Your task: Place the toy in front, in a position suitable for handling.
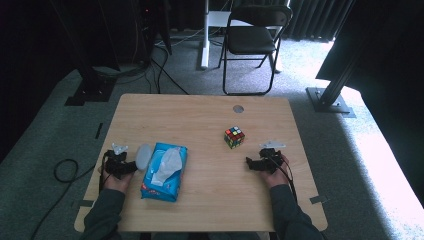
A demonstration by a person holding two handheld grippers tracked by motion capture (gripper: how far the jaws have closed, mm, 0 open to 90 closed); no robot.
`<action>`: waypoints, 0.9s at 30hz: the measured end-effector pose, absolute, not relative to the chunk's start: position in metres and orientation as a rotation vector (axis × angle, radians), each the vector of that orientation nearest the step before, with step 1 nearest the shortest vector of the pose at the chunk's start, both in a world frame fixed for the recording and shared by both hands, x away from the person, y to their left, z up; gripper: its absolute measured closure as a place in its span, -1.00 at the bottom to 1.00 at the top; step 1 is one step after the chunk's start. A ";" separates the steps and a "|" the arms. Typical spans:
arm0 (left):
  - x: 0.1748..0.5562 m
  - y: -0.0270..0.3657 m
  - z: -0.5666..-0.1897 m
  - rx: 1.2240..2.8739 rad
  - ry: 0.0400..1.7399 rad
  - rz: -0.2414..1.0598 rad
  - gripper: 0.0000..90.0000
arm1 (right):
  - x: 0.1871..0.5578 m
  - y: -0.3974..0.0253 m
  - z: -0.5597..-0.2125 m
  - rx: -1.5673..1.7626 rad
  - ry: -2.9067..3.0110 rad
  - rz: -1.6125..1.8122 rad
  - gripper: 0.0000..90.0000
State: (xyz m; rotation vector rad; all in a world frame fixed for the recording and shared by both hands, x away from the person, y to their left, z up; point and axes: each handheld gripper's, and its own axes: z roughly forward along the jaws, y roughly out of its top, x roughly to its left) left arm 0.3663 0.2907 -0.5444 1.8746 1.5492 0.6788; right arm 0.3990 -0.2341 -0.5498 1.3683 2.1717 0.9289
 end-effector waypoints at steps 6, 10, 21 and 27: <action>0.367 0.290 -0.545 1.879 1.546 0.675 -0.45 | 0.399 -0.234 -0.550 1.367 2.173 0.929 -0.76; 0.367 0.290 -0.545 1.881 1.547 0.676 -0.45 | 0.399 -0.234 -0.550 1.367 2.173 0.929 -0.75; 0.366 0.291 -0.545 1.879 1.547 0.676 -0.44 | 0.398 -0.234 -0.550 1.367 2.162 0.934 -0.68; 0.366 0.291 -0.544 1.881 1.548 0.675 -0.44 | 0.398 -0.234 -0.550 1.367 2.162 0.934 -0.67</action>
